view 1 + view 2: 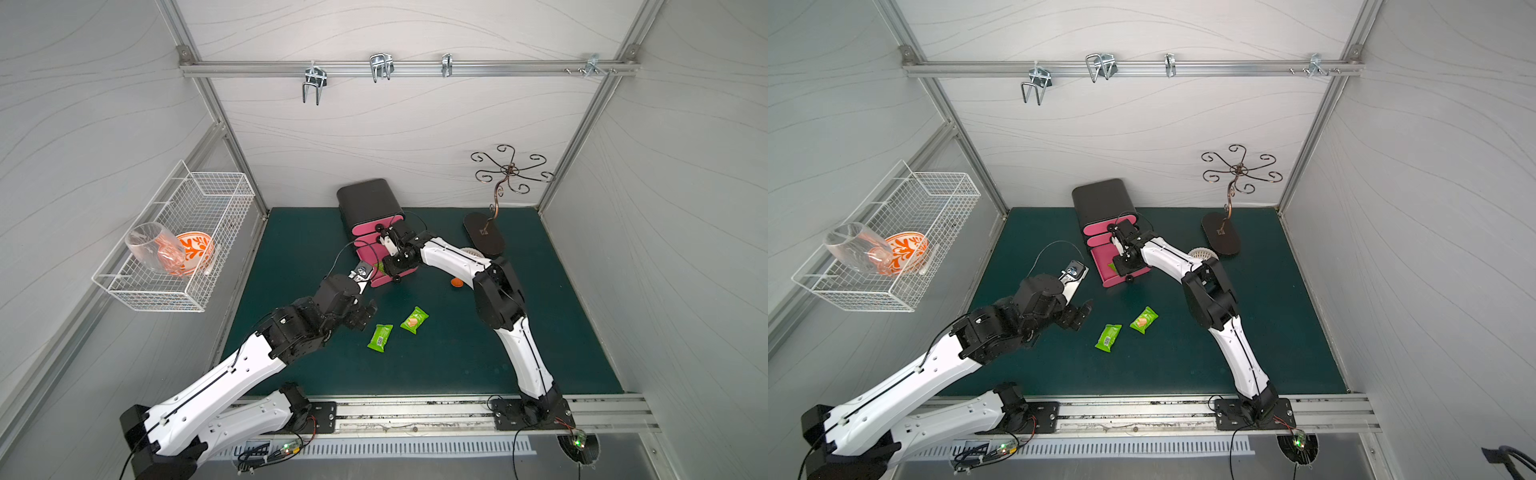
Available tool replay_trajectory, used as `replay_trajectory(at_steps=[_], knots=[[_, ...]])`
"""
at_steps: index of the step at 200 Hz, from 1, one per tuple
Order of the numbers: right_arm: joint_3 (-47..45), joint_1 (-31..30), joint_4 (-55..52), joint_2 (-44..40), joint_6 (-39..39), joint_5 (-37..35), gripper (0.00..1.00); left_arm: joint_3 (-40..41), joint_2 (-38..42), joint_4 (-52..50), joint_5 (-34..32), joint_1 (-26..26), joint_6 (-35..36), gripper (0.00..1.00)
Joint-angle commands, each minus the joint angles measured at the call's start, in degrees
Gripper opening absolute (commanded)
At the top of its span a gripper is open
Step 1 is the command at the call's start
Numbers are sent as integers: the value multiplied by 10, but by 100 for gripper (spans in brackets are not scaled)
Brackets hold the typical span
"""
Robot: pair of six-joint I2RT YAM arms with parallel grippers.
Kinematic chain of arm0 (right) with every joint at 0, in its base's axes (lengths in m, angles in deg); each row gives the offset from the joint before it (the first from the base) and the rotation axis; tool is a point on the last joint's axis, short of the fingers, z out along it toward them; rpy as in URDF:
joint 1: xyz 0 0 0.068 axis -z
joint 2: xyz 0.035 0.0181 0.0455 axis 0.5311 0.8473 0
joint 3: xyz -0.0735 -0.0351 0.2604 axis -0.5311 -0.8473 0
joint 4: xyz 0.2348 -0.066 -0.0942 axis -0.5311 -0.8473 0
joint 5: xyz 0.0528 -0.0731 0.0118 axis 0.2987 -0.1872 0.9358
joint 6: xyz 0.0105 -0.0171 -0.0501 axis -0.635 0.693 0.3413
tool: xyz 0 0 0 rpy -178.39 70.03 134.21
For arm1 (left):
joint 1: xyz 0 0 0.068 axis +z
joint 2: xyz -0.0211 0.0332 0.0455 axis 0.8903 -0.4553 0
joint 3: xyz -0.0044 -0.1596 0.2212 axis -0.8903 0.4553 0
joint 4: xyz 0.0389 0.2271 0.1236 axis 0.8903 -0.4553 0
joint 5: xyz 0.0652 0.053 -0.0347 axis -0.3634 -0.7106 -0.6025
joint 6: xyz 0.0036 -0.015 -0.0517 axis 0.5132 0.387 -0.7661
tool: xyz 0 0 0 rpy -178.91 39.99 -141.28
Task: Place the cookies into the drawer by color
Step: Place the cookie in the drawer, then pick up the cookie at the center of the board.
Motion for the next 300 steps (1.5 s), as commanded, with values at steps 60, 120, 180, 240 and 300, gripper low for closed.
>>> replay_trajectory(at_steps=[60,120,180,240,300], knots=[[-255,-46,22,-272,-131,-95,54,2,-9,34,4,-1,23,99],[-348,-160,-61,-277,-234,-217,66,10,-11,39,10,-3,25,100],[-301,-181,-75,-194,-231,-301,85,9,-15,39,16,-5,26,99],[-299,-159,-110,-148,-260,-290,88,9,-14,38,11,-6,27,99],[-390,-157,-93,-210,-254,-234,89,14,-23,48,18,-6,25,99]])
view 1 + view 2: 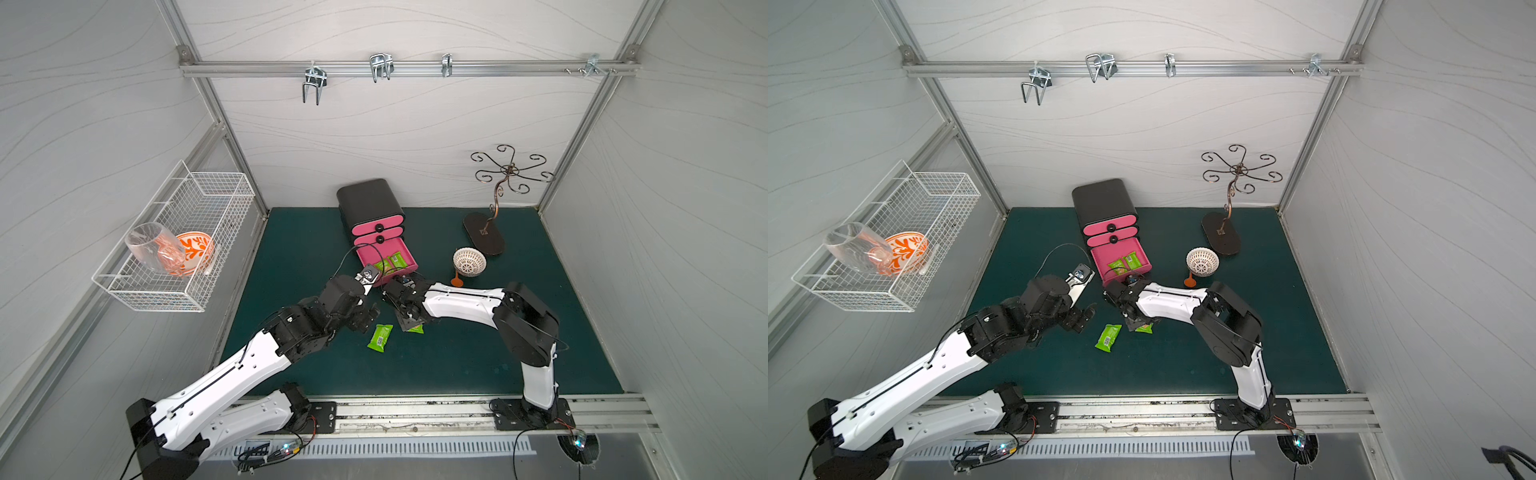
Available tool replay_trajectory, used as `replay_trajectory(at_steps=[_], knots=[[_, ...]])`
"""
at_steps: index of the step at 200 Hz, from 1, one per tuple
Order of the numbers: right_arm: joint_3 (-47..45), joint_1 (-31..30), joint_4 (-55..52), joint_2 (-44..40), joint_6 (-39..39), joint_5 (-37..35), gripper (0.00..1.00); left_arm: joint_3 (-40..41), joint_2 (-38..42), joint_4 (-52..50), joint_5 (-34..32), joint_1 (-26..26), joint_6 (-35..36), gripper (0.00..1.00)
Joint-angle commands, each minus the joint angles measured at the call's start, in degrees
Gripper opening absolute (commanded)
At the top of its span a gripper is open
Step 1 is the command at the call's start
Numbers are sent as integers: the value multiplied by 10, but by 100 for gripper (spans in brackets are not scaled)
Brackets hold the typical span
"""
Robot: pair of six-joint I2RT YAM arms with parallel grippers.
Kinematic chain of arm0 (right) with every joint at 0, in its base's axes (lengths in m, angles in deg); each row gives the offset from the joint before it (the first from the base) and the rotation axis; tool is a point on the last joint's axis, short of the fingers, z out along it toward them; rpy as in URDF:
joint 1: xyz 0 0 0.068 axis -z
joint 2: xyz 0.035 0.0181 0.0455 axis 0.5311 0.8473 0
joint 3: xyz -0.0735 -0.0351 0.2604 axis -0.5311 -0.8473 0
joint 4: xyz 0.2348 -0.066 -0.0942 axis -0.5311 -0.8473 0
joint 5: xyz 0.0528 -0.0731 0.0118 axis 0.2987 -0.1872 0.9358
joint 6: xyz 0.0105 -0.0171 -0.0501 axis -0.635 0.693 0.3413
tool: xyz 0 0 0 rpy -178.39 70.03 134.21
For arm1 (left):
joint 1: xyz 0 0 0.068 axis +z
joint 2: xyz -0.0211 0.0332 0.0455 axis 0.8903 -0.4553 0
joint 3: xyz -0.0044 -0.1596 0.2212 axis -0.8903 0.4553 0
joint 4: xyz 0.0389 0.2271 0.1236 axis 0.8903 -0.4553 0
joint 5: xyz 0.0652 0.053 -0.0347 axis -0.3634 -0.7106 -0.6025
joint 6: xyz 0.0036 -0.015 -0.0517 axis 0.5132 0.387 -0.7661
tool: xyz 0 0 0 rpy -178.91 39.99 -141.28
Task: Place the cookies into the drawer by color
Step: Pick up the cookie at the center of the board.
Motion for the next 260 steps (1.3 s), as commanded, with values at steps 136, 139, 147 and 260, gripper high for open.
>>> replay_trajectory(at_steps=[136,139,147,260], knots=[[-98,105,76,-83,104,218,33,-1,-22,55,15,-2,11,99],[-94,107,76,-85,106,217,32,-1,-22,55,15,-2,11,99],[-80,113,76,-93,113,215,31,-1,-22,54,14,-3,10,99],[333,144,91,106,134,281,32,0,4,33,-91,3,-31,99]])
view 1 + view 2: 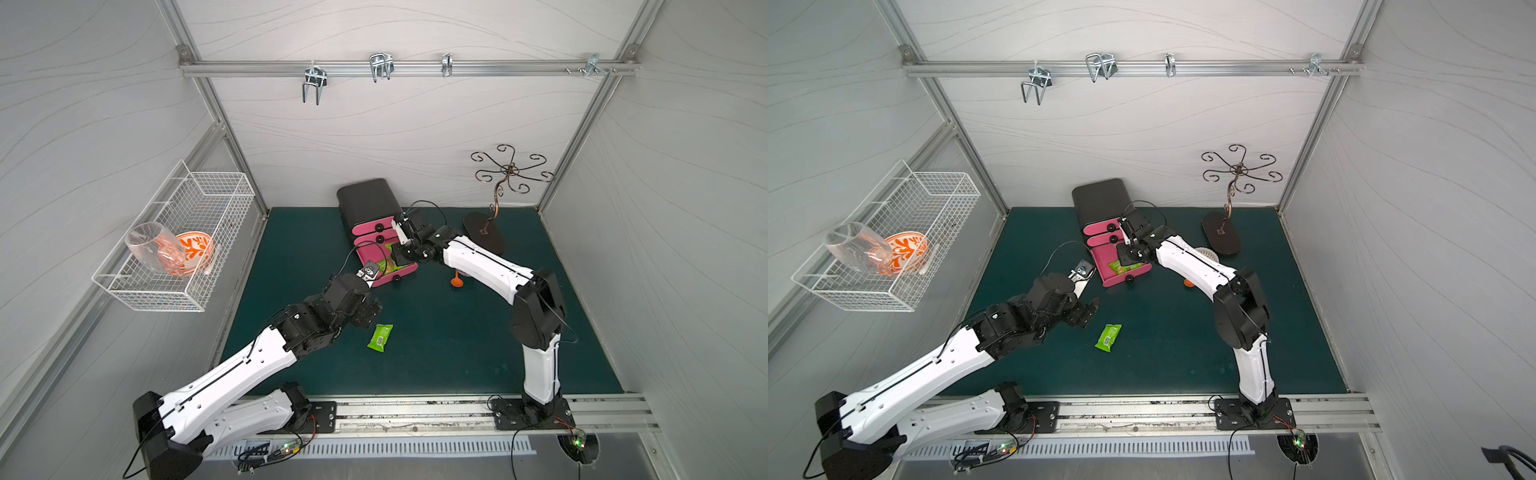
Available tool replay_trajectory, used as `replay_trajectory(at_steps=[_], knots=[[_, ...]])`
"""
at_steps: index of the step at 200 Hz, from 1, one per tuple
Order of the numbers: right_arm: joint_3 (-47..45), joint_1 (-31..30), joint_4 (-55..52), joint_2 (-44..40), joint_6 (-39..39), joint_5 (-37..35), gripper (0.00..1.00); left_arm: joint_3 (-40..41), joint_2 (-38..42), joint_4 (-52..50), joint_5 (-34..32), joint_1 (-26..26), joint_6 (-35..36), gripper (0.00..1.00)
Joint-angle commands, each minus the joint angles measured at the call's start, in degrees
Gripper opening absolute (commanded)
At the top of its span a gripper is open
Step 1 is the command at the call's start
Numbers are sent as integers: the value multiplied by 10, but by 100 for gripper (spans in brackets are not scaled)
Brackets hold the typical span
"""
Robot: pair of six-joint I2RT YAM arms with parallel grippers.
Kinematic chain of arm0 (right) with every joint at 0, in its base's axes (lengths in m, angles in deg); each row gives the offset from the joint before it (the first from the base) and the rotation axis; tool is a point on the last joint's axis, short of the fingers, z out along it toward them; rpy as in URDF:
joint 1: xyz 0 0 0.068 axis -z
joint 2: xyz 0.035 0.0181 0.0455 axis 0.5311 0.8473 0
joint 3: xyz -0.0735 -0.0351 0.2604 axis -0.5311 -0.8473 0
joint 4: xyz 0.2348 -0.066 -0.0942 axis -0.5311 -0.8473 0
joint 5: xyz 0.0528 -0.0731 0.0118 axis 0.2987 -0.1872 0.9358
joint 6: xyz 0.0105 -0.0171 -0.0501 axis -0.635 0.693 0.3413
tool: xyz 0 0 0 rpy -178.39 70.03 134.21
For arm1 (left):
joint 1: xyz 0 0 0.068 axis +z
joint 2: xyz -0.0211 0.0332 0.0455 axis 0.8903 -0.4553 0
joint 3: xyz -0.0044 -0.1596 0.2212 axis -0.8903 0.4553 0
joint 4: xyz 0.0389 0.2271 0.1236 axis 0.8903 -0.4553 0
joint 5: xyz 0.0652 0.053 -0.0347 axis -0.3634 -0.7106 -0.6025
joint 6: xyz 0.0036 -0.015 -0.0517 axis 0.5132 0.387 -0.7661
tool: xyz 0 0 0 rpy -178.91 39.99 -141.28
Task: Place the cookies into the drawer by color
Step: Pick up the cookie at the center of the board, then place the cookie in the drawer.
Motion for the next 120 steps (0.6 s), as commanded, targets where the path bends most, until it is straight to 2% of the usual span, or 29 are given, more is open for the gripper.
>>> replay_trajectory(at_steps=[1,32,94,120], knots=[[43,-4,1,57,-27,38,32,-5,22,5,-51,2,-13,99],[84,-11,31,114,-36,31,32,6,49,11,-89,2,-4,99],[138,-23,44,191,-25,41,33,16,73,9,-78,2,-6,99],[138,-29,47,199,-22,49,37,16,73,8,-78,4,-8,99]])
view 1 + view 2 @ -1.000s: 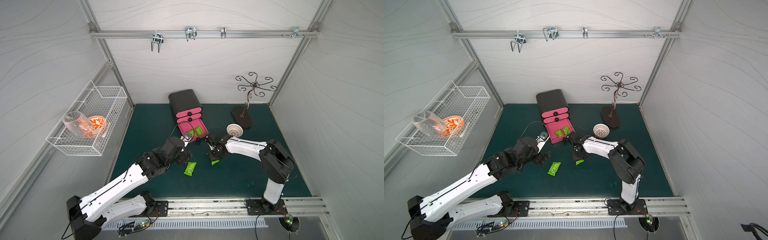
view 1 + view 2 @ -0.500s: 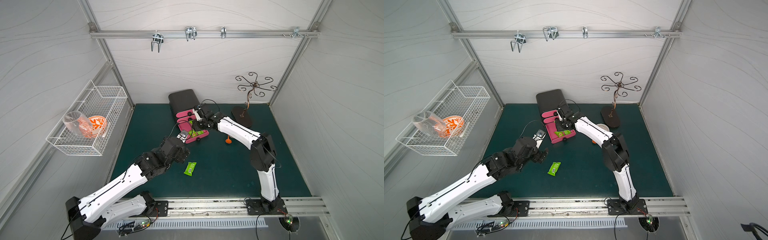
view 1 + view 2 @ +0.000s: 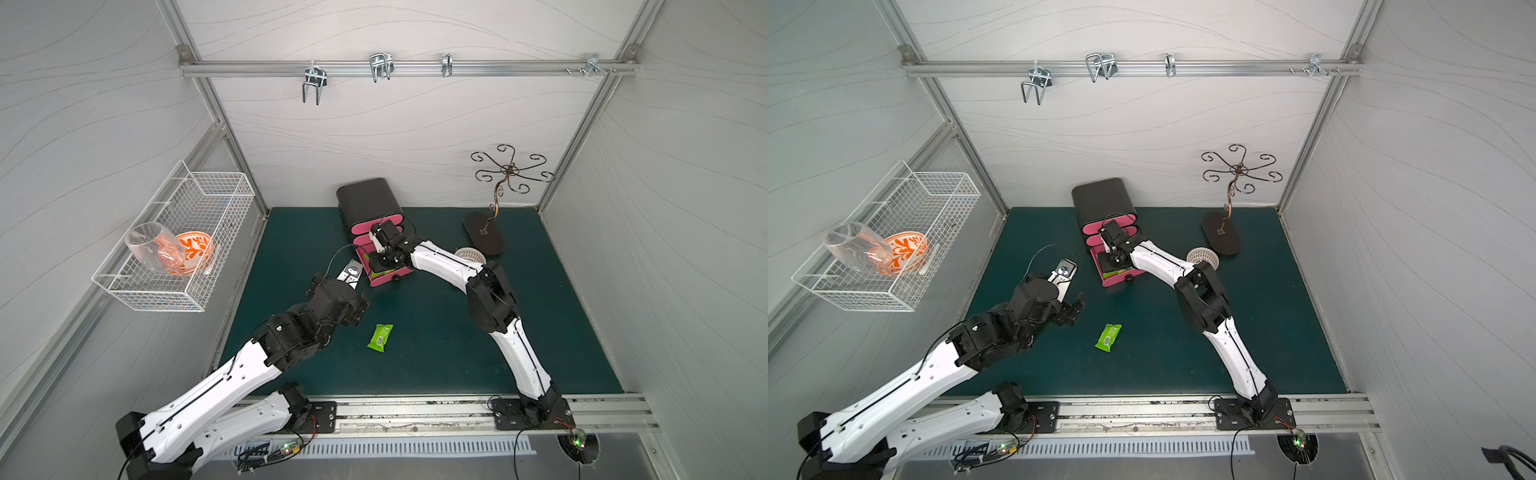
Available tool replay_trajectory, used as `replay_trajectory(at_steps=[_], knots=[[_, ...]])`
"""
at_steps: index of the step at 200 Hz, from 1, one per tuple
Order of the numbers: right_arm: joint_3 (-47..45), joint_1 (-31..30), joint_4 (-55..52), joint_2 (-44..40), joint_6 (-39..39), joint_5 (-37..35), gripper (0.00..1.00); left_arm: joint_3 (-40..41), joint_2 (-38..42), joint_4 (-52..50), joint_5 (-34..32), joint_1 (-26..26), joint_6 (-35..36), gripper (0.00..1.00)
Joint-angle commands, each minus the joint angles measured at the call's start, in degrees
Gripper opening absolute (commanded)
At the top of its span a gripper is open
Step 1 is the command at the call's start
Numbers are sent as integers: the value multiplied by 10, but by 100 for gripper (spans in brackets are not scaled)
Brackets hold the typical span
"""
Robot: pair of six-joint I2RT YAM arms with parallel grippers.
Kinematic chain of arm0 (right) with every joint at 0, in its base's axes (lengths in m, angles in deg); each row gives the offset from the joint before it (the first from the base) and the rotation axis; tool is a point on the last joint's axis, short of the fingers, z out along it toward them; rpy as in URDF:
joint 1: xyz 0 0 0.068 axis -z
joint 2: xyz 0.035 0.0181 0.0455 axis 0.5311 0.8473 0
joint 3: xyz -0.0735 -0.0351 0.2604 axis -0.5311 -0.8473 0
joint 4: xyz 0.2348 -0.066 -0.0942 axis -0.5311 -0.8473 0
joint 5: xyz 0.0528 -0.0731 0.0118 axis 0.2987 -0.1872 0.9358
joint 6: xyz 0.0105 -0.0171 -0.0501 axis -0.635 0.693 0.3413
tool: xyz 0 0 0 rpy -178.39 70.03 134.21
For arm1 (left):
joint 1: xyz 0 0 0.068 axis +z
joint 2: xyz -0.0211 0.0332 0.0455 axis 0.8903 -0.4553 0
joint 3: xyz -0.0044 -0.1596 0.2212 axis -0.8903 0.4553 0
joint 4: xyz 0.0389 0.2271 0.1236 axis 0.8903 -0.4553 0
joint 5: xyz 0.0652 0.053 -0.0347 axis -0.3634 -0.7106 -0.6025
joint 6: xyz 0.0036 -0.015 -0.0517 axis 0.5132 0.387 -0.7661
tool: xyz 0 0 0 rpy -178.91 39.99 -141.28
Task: Place the cookies into the drawer by color
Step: Place the cookie in the drawer.
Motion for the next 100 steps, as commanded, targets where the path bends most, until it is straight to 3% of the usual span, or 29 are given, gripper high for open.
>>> replay_trajectory(at_steps=[1,31,100], knots=[[12,-4,13,11,2,15,37,-3,6,12,-6,4,-3,99],[11,-8,11,5,8,9,49,-4,4,12,-1,4,0,99],[-77,-2,19,-135,20,-12,54,-7,-17,5,17,-11,3,99]])
